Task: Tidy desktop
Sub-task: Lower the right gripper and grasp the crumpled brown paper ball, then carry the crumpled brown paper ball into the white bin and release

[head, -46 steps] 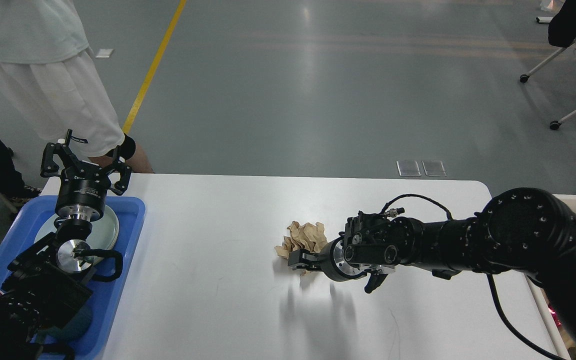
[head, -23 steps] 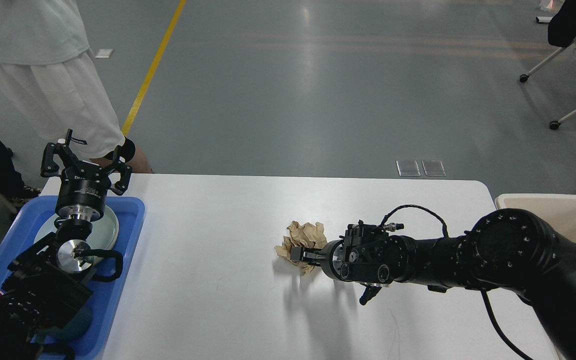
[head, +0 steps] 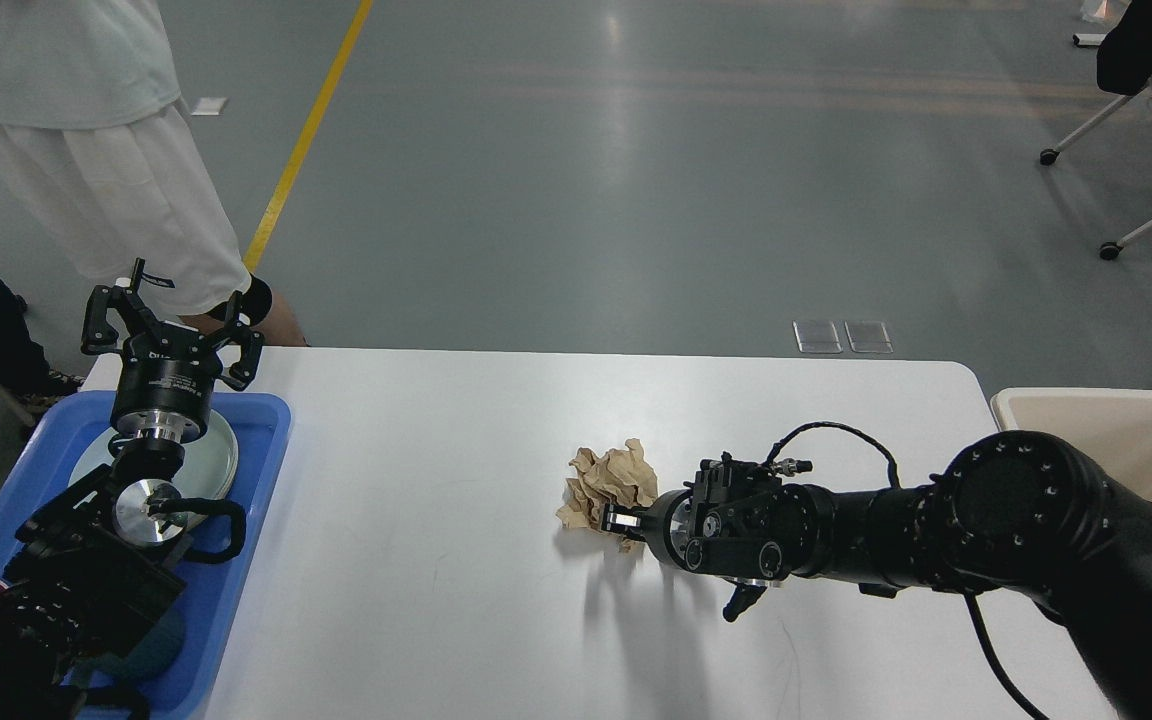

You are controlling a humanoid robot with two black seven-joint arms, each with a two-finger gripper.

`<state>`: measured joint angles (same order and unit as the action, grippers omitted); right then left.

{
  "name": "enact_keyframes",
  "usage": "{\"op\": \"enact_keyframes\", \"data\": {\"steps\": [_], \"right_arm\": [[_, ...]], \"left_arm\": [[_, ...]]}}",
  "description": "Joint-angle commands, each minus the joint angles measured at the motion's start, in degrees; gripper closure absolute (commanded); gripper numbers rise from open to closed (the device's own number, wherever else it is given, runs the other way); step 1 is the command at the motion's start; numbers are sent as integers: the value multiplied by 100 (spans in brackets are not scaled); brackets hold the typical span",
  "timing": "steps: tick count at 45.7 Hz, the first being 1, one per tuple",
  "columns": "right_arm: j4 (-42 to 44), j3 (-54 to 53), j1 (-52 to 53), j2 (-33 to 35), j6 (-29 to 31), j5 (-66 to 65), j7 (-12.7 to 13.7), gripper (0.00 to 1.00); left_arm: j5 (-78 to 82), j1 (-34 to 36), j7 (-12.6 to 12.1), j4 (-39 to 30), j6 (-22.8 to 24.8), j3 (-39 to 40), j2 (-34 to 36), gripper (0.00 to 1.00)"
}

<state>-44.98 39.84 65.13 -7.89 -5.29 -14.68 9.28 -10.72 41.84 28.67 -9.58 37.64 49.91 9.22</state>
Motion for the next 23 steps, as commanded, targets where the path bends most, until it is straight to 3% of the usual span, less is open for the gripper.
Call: {"op": "enact_keyframes", "data": {"steps": [1, 7, 23], "right_arm": [[-2, -3, -36, 24, 2, 0, -6, 80], [-46, -11, 26, 94, 2, 0, -6, 99], [-274, -29, 175, 375, 28, 0, -14, 100]], "left_arm": [[0, 0, -2, 0, 6, 1, 0, 4], [0, 0, -2, 0, 6, 2, 0, 4], [0, 0, 7, 0, 6, 1, 0, 4]]}}
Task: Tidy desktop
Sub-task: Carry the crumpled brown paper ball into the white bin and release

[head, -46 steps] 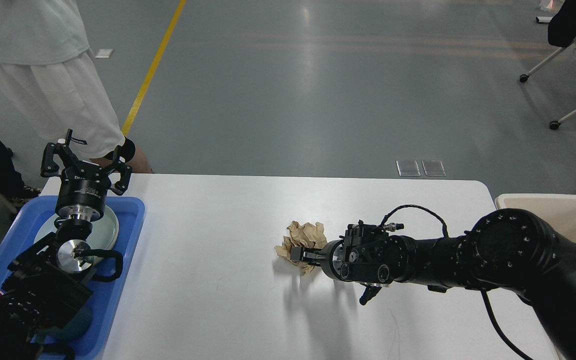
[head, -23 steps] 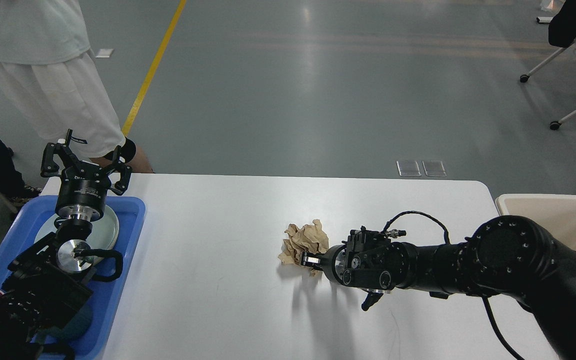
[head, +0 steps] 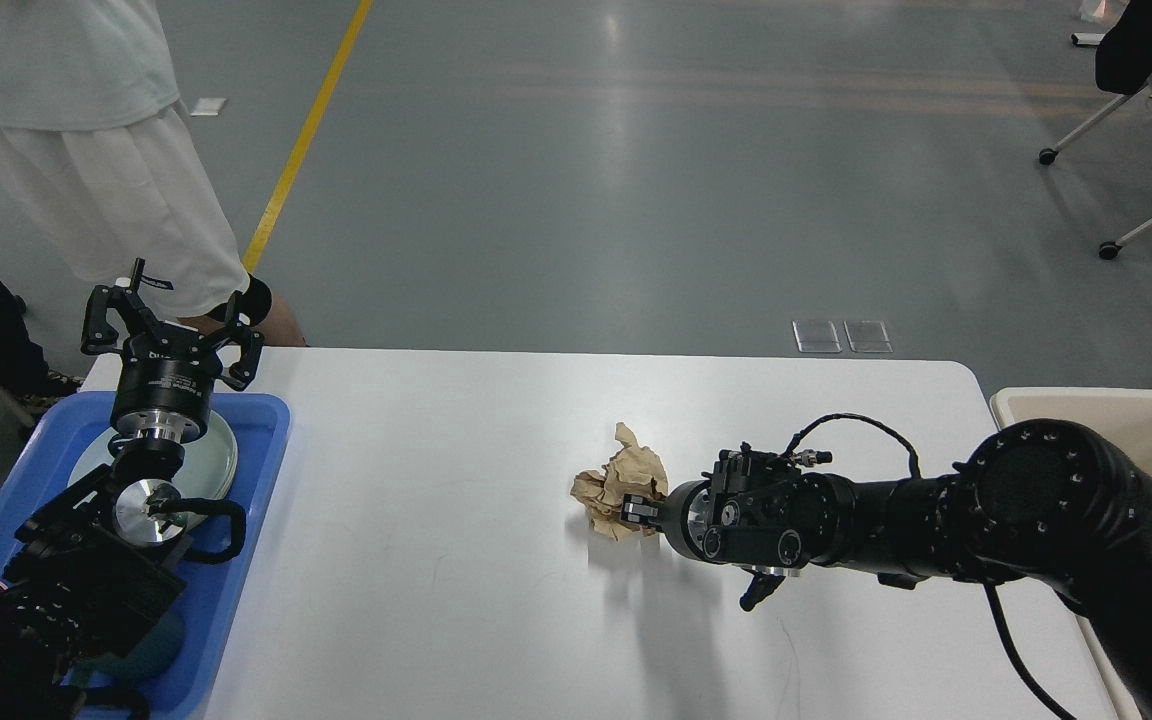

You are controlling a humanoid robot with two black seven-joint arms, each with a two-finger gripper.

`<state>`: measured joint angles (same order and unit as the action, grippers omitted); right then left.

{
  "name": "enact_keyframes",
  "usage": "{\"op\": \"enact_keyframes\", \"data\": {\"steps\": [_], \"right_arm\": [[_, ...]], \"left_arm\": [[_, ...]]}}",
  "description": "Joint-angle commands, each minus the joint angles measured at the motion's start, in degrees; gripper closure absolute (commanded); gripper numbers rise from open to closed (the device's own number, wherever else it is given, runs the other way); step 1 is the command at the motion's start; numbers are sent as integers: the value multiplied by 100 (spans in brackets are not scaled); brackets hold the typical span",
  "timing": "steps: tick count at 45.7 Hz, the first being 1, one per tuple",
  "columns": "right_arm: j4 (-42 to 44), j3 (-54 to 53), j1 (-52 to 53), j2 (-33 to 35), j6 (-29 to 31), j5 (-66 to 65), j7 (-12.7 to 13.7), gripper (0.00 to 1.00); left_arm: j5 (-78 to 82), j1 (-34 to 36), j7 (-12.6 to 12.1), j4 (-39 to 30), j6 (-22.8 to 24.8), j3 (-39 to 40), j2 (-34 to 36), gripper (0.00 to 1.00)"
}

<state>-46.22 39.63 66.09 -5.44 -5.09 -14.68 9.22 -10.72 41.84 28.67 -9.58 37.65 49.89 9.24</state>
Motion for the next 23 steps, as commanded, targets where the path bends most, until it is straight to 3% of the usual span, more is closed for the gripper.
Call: {"op": "enact_keyframes", "data": {"steps": [1, 8, 15, 23], "right_arm": [[-203, -16, 131, 192, 8, 0, -8, 100], [-800, -52, 641, 807, 70, 0, -34, 100], [-1713, -534, 1553, 2298, 429, 0, -43, 100], [-2005, -579, 2548, 3277, 781, 27, -43, 100]], "left_arm": [[0, 0, -1, 0, 5, 3, -1, 4], [0, 0, -2, 0, -3, 3, -1, 4], [0, 0, -2, 0, -3, 3, -1, 4], [0, 0, -2, 0, 5, -6, -1, 4]]}}
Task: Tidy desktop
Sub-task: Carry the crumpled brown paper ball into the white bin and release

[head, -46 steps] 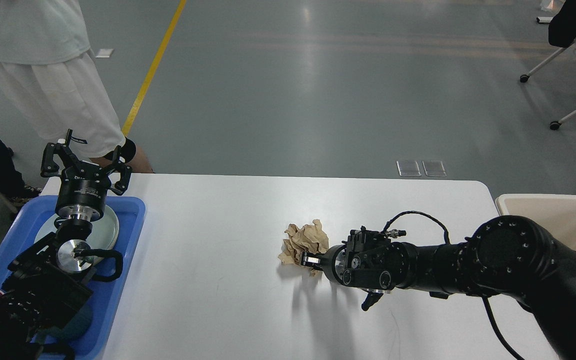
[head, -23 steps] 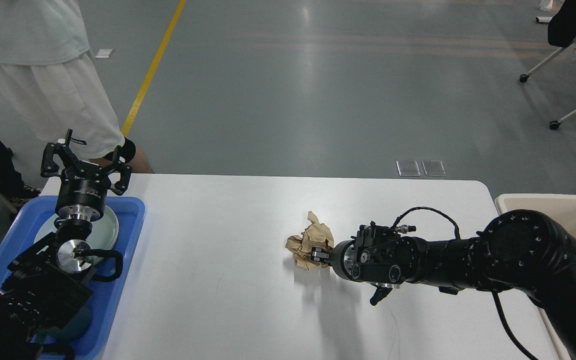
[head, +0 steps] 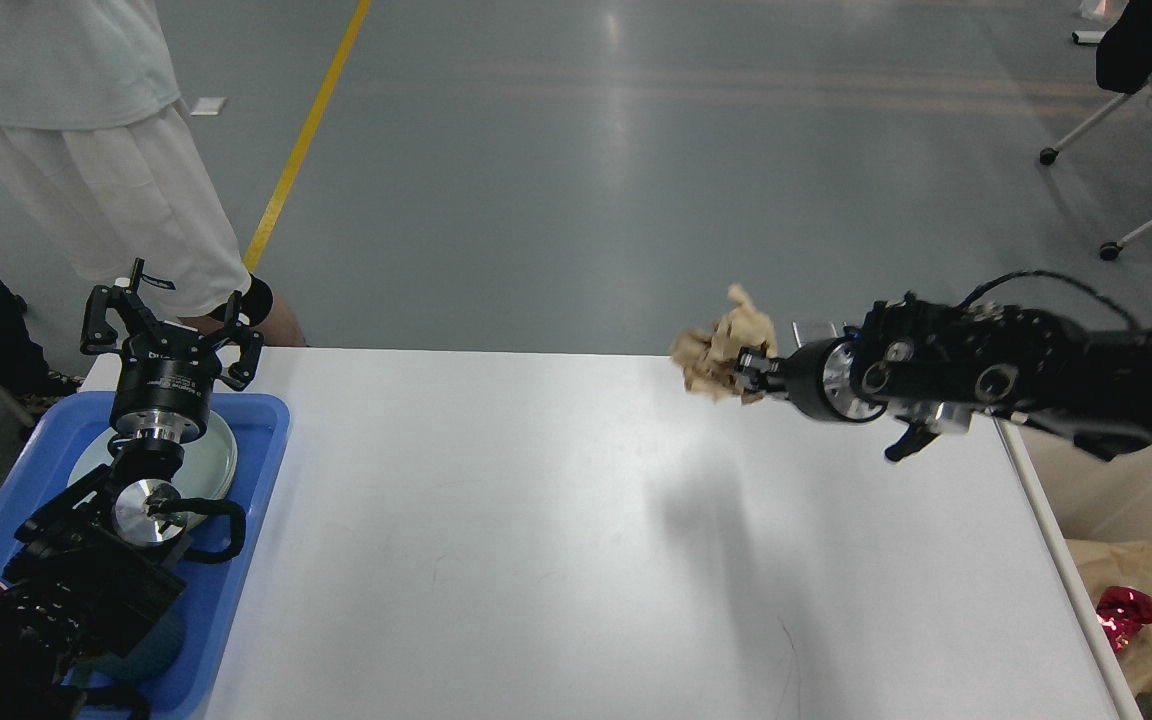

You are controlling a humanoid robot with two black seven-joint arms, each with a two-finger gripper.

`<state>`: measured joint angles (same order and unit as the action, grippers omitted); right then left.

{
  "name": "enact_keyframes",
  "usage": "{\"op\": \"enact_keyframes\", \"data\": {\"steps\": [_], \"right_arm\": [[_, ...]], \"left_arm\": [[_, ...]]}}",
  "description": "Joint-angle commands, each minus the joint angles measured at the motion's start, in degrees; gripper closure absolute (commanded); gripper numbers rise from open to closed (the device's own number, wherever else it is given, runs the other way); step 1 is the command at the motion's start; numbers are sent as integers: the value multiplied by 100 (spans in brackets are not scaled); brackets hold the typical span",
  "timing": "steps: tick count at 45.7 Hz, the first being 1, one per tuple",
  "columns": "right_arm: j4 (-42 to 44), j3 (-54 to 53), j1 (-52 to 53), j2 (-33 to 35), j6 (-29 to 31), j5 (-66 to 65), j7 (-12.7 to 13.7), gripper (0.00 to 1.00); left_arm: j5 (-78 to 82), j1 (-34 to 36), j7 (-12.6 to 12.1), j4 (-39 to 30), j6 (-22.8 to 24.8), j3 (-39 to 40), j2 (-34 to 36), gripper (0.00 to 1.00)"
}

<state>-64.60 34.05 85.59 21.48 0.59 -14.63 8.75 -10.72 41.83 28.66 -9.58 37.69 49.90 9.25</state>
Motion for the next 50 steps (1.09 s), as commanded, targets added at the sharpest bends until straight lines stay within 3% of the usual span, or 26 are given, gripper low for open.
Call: {"op": "enact_keyframes", "data": {"steps": [1, 8, 15, 23, 31, 41, 43, 46, 50], "right_arm": [[-193, -21, 712, 707, 239, 22, 12, 100], [-246, -21, 1310, 1525, 327, 31, 12, 100], [-132, 84, 1127, 1991, 222, 13, 12, 100], [869, 23, -146, 2308, 12, 92, 12, 100], [2065, -21, -1702, 2299, -551, 110, 12, 100], [3286, -4, -3153, 2168, -718, 92, 3, 99], [3462, -4, -3329, 2071, -718, 92, 3, 84], [3691, -13, -3566, 1948, -718, 92, 3, 53], [3876, -13, -3813, 1869, -718, 92, 3, 29]], "left_arm": [[0, 0, -1, 0, -8, 2, -2, 4], [0, 0, -1, 0, -8, 2, -2, 4], [0, 0, -1, 0, 1, 2, -2, 4], [0, 0, 8, 0, 1, 2, -2, 4], [0, 0, -1, 0, 1, 2, -2, 4], [0, 0, -1, 0, 1, 2, -2, 4], [0, 0, -1, 0, -8, 2, -2, 4], [0, 0, -1, 0, 1, 2, -2, 4], [0, 0, -1, 0, 1, -7, -2, 4]]}}
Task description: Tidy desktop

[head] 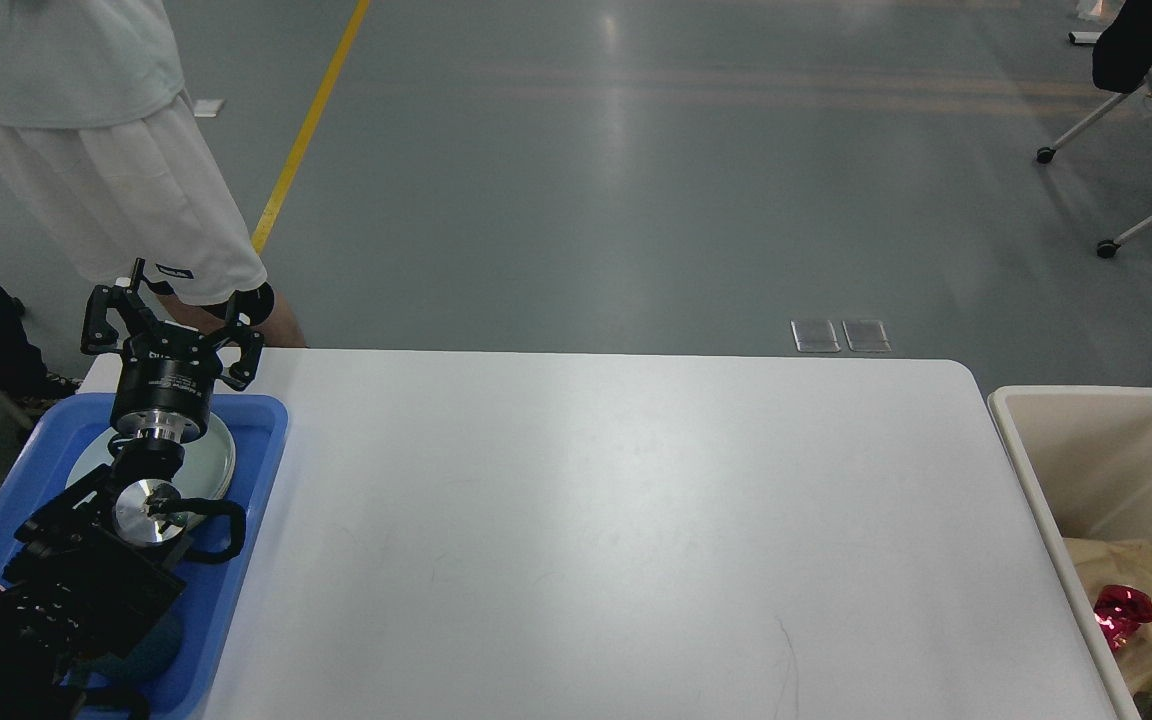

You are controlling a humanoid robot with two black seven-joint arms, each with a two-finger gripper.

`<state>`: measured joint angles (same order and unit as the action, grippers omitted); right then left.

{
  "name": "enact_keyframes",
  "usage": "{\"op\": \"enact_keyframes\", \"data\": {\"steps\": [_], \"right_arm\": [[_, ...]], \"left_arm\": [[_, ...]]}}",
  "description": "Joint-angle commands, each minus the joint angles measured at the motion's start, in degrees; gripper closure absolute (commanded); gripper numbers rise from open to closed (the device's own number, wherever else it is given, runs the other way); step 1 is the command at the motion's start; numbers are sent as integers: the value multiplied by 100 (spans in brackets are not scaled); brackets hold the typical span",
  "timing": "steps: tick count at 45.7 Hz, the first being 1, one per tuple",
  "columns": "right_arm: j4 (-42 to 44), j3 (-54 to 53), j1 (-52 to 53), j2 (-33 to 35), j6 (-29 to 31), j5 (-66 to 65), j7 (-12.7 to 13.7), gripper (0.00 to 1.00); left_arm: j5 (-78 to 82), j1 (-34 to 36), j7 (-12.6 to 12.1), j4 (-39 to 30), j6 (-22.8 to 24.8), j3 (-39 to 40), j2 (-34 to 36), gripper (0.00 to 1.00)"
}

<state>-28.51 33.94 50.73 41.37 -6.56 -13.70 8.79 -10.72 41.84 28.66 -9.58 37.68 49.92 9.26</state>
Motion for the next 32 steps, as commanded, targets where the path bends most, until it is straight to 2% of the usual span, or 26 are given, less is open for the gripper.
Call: {"op": "enact_keyframes", "data": {"steps": [1, 3, 18, 21, 29, 32], "right_arm": [[302, -1, -361, -146, -12, -1, 0, 18], [407, -1, -414, -208, -12, -1, 0, 1], [539, -185, -353, -586, -20, 17, -9, 0], [592, -877, -283, -647, -12, 17, -9, 0], [610, -3979, -248, -945, 15, 8, -17, 0], [592, -4859, -195, -1218, 23, -27, -201, 0]], "left_arm": [[0, 0, -1, 0, 3, 0, -3, 4], [0, 0, -1, 0, 3, -9, -3, 4], [0, 0, -1, 0, -6, 0, -3, 4], [0, 0, -1, 0, 3, 0, -3, 4], [0, 0, -1, 0, -6, 0, -3, 4], [0, 0, -1, 0, 3, 0, -3, 4]]}}
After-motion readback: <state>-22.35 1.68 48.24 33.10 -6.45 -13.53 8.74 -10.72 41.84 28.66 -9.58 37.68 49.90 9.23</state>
